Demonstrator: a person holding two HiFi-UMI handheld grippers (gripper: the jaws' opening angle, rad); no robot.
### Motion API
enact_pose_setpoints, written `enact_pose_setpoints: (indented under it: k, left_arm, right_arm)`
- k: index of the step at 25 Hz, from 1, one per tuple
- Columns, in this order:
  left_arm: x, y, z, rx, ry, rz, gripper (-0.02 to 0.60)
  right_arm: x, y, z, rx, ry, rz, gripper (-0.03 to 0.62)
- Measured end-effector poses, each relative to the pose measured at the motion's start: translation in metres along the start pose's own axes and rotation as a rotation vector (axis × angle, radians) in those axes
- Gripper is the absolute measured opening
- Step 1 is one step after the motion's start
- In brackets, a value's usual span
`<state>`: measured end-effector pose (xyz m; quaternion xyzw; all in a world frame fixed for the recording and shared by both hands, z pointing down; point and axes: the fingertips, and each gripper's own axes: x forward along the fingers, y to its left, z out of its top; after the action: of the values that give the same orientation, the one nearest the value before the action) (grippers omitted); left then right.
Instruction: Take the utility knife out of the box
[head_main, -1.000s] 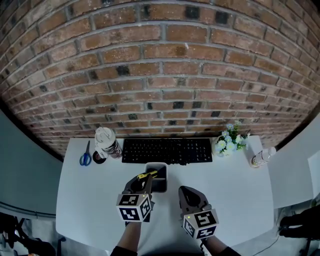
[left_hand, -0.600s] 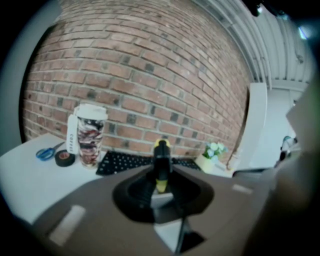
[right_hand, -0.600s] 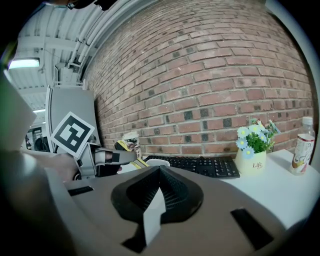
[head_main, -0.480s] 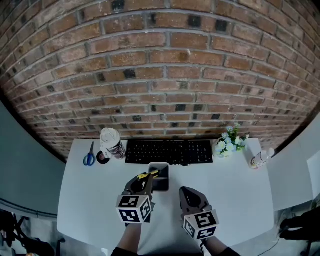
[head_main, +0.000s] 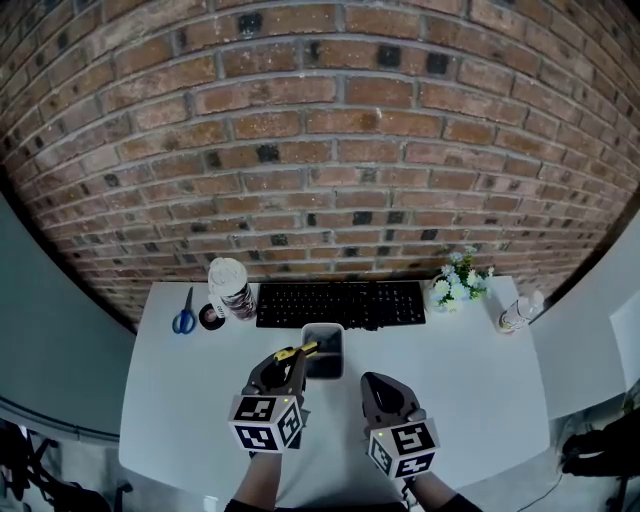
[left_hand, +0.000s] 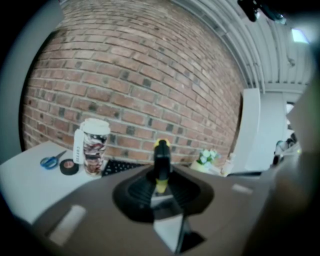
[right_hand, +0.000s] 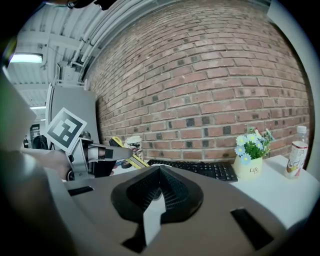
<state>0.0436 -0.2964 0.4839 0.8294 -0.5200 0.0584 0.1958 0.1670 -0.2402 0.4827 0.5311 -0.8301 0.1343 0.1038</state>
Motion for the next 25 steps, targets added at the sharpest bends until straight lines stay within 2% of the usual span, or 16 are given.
enact_pose_setpoints:
  k: [15, 25]
  left_arm:
    - [-0.045, -0.006, 0.002, 0.008, -0.02, -0.083, 0.074]
    - [-0.075, 0.002, 0.001, 0.009, -0.029, -0.1, 0.074]
  right_arm:
    - [-0.03, 0.029, 0.006, -0.004, -0.037, -0.084, 0.008]
    - [-0.041, 0.051, 0.006, -0.005, -0.049, -0.109, 0.008]
